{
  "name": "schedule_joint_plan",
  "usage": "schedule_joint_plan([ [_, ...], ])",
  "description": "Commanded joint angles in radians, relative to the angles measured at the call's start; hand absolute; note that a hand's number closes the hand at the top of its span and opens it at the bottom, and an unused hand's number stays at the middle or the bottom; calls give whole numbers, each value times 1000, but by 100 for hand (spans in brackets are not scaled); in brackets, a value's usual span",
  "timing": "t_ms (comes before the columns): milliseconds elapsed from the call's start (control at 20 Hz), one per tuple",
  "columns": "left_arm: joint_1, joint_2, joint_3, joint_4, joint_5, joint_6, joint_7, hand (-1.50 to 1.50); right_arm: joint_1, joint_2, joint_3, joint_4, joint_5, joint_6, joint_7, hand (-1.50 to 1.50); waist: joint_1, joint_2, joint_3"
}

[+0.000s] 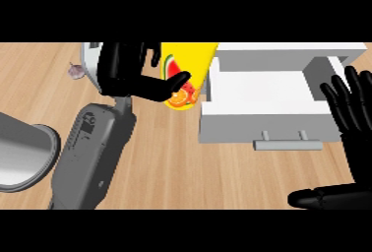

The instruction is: Pick up the cup, place it into the drawer and close the drawer

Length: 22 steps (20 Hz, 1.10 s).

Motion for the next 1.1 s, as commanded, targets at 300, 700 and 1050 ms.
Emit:
schedule_joint_plan([
  [300, -287, -4, -18, 229, -1, 89, 73, 150, 41, 31, 34, 19, 42, 3, -60, -150, -7, 1, 0],
  [700, -381, -4, -136, 459, 106, 209, -32, 150, 33, -3, 1, -1, -6, 25, -19, -150, -21, 3, 0],
  [1050, -492, -4, -189, 680, 203, 226, -126, 150, 1, 25, 30, 106, 58, 16, -105, -150, -30, 8, 1],
])
